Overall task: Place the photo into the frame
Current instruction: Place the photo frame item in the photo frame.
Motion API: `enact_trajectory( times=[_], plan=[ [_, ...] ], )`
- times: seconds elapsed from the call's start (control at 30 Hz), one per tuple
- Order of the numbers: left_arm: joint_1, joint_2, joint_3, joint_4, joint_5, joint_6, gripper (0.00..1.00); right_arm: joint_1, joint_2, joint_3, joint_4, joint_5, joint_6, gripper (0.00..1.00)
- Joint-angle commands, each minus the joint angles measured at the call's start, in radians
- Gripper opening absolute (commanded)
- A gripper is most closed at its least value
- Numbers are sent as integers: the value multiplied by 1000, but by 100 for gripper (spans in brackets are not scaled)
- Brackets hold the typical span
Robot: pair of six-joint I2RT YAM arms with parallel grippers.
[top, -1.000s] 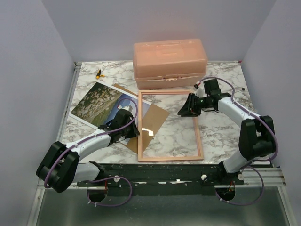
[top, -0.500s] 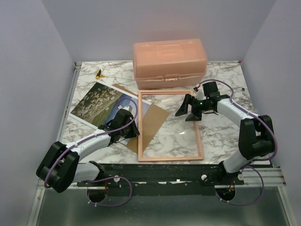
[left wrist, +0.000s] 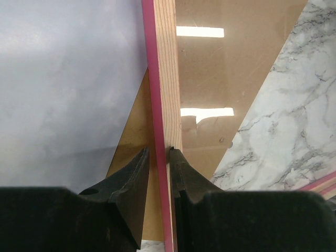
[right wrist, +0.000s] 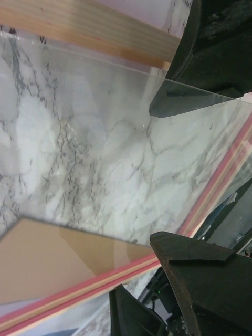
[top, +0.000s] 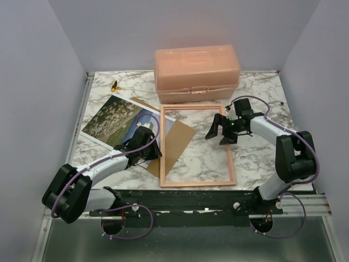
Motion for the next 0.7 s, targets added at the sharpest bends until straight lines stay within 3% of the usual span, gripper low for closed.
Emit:
enact_trajectory(
  times=[0.0,0.67],
  plan=[
    [4,28,-23,-68,-36,33,23,6,30,-15,14,99,-30,100],
    [4,31,-20,-68,-36,36,23,37,18,24,-89,338,-4,100]
  ],
)
